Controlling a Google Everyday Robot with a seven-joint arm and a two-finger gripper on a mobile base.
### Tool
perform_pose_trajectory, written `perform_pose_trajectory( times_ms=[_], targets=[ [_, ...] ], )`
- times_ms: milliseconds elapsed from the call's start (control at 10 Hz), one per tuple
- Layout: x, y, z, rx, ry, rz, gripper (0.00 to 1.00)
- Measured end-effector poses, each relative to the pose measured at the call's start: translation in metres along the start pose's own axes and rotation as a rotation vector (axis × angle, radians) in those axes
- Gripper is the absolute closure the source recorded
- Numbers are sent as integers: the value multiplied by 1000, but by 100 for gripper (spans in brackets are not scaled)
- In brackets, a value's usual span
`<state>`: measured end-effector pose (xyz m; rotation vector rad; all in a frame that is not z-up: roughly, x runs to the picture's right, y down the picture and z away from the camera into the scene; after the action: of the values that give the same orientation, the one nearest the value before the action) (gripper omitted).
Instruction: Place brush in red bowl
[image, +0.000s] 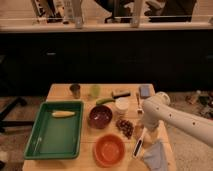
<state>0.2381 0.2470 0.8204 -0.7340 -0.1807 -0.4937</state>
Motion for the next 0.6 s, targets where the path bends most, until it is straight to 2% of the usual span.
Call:
perform_pose_trajectory(
  times_ms=[300,600],
  targets=[
    [2,-3,1,25,1,14,20],
    [3,-4,7,19,8,17,20]
  ],
)
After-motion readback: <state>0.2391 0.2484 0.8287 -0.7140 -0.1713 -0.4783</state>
